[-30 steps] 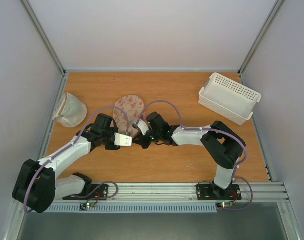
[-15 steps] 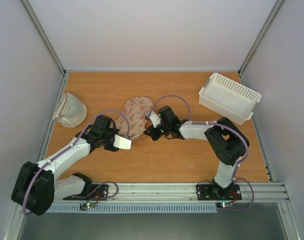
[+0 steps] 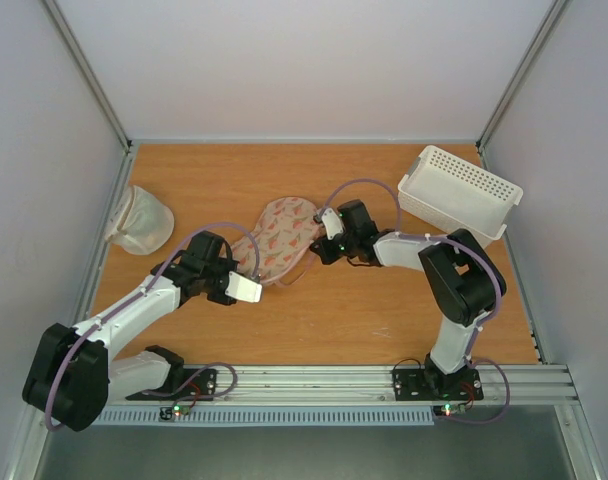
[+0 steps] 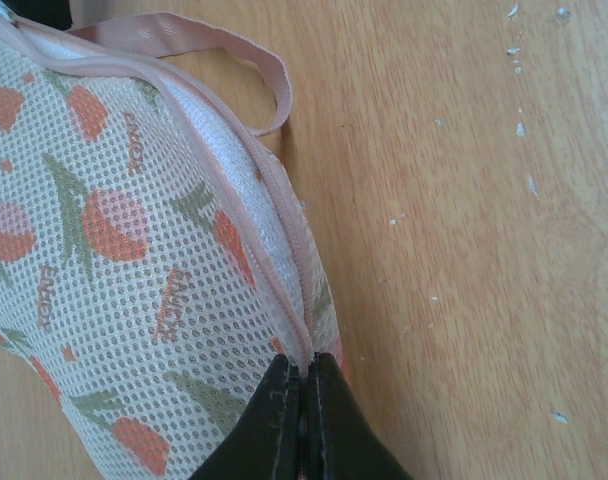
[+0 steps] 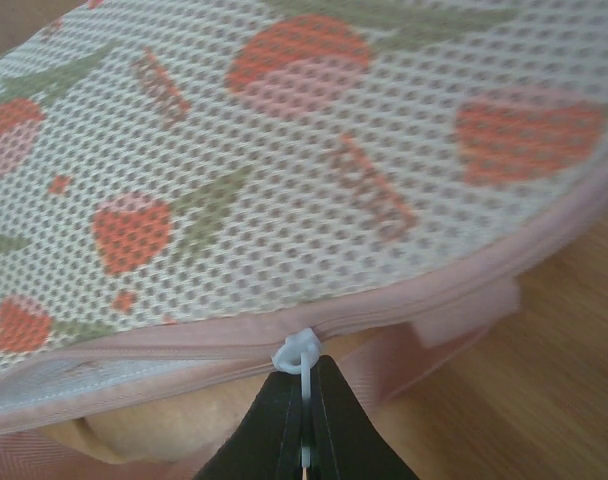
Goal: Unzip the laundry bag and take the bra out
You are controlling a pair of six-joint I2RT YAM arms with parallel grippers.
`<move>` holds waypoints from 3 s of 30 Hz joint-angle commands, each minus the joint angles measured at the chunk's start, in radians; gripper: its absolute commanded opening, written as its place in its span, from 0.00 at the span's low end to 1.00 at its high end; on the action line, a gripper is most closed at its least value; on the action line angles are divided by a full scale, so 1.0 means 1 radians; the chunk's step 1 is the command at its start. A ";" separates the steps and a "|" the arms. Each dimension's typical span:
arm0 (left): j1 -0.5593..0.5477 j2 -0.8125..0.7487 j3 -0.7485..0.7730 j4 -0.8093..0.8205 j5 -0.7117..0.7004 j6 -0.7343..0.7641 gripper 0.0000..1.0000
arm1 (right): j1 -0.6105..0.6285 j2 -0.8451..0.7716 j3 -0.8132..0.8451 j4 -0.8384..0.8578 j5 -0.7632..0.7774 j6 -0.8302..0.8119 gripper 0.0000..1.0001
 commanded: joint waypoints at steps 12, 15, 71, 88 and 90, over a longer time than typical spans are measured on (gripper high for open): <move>0.019 -0.023 -0.005 -0.057 -0.009 0.005 0.01 | -0.067 0.016 0.022 0.020 0.041 0.006 0.01; 0.023 -0.026 -0.005 -0.057 -0.007 0.012 0.01 | -0.108 0.022 0.036 0.025 0.041 0.019 0.01; -0.041 -0.017 -0.030 0.178 -0.044 -0.236 0.48 | 0.299 -0.044 0.100 0.037 -0.175 0.074 0.01; -0.041 -0.029 -0.063 0.200 -0.068 -0.204 0.01 | 0.279 -0.059 0.086 0.006 -0.143 0.059 0.01; -0.041 -0.033 -0.070 0.201 -0.071 -0.196 0.01 | 0.262 -0.061 0.080 -0.006 -0.135 0.059 0.01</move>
